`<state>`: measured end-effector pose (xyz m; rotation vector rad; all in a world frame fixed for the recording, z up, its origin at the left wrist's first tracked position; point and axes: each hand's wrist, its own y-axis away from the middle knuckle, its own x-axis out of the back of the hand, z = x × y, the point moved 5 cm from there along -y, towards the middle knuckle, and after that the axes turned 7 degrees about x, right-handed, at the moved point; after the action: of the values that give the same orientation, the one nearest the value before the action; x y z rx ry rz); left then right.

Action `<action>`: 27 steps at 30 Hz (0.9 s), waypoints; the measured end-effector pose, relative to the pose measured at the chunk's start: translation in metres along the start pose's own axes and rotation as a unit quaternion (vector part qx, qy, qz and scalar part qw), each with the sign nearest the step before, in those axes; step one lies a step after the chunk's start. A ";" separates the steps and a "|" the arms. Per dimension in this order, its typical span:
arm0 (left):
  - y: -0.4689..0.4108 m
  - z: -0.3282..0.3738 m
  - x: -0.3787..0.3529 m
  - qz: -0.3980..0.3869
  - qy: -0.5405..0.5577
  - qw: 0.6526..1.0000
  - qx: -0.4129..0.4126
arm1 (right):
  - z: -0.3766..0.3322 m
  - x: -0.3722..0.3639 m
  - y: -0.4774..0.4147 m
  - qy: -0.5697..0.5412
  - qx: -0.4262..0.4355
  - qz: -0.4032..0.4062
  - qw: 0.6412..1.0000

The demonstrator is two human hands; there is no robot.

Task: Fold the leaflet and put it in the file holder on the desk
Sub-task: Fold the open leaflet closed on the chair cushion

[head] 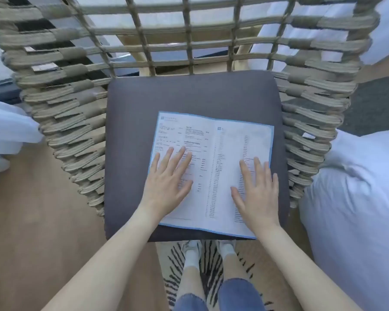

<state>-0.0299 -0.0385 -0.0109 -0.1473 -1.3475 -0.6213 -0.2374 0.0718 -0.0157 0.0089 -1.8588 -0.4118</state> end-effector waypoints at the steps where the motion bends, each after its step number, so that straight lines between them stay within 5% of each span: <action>1: 0.000 -0.001 -0.009 0.001 0.000 1.000 -0.008 | 0.002 -0.008 0.002 0.009 -0.010 -0.007 1.000; 27: -0.034 -0.051 -0.041 0.049 -0.028 0.995 0.080 | -0.003 -0.019 -0.101 0.076 0.117 0.042 0.989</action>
<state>-0.0070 -0.0760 -0.0697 -0.1002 -1.4290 -0.4275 -0.2485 -0.0201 -0.0610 0.1179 -1.7400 -0.1287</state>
